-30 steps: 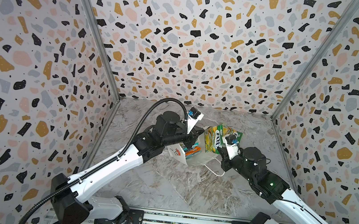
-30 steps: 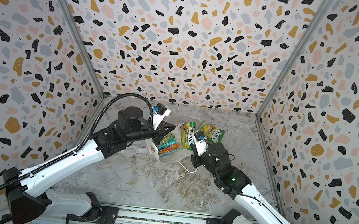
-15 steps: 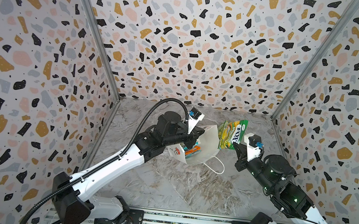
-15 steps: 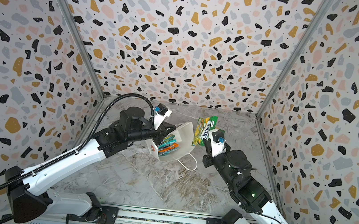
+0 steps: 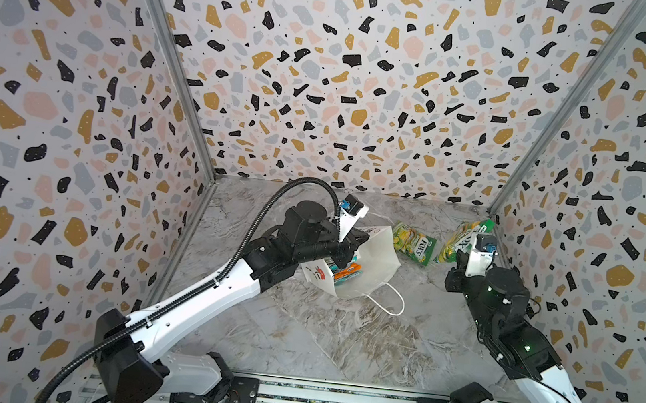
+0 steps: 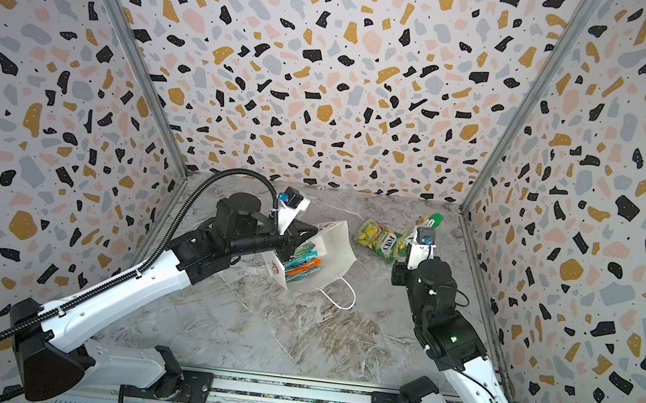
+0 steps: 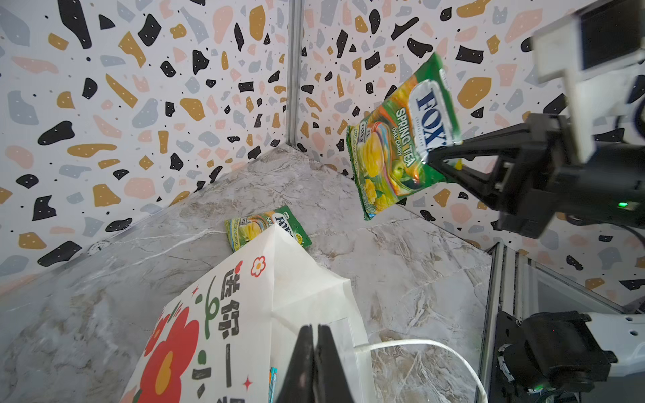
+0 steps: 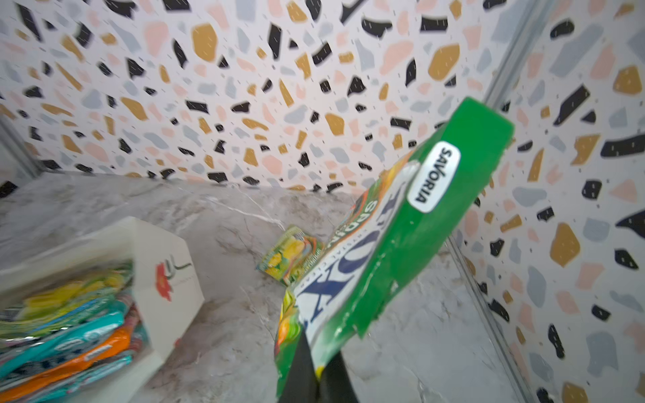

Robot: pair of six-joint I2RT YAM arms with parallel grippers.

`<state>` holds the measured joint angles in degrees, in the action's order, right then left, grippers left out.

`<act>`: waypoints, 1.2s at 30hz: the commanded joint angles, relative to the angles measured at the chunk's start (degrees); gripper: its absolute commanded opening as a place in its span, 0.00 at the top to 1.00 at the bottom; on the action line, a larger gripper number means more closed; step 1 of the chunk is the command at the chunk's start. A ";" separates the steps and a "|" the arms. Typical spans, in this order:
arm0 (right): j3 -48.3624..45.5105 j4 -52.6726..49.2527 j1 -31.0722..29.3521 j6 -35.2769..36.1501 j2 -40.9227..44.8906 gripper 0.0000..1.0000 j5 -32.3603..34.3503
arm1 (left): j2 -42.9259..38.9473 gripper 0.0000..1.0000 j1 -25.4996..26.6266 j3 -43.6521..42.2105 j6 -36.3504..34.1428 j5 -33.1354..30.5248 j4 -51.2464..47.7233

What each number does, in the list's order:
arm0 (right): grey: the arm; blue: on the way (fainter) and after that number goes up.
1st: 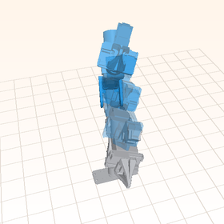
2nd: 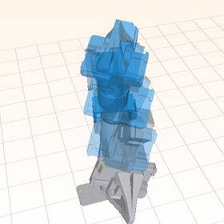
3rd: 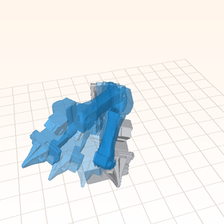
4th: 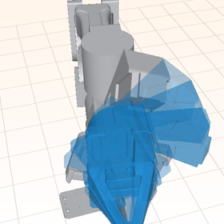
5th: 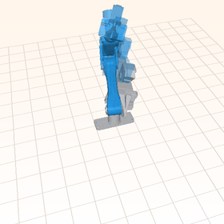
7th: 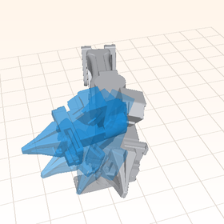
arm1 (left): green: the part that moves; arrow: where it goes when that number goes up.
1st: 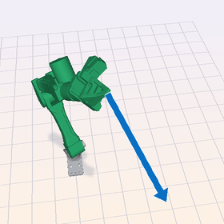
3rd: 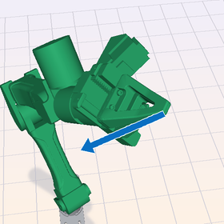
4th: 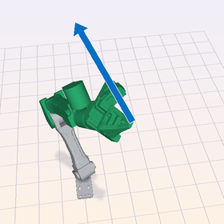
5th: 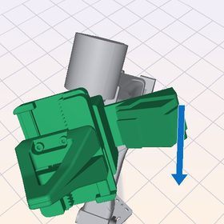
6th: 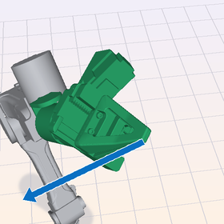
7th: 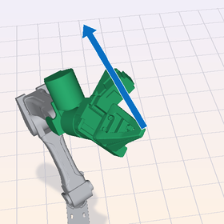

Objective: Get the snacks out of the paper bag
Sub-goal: 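Lift the green packet out of the bag with the right gripper, then lower the green packet onto the table beside the first packet and release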

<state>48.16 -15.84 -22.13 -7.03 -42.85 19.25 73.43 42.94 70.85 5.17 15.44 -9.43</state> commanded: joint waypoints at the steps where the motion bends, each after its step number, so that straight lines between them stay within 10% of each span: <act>1: -1.49 2.86 8.28 -2.03 -1.71 1.00 -12.08 | 0.05 1.00 0.47 0.12 -0.16 0.37 1.08; 28: -11.84 41.55 34.31 -5.26 -34.09 1.00 -47.23 | 0.31 1.00 0.77 0.26 -0.41 0.20 0.73; 36: -11.89 37.71 36.79 -5.28 -39.58 1.00 -42.19 | 0.41 1.00 0.92 0.25 -0.51 -0.02 0.64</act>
<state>35.24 21.69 14.09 -12.49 -82.61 -24.45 73.65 43.55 70.85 5.17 15.44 -9.43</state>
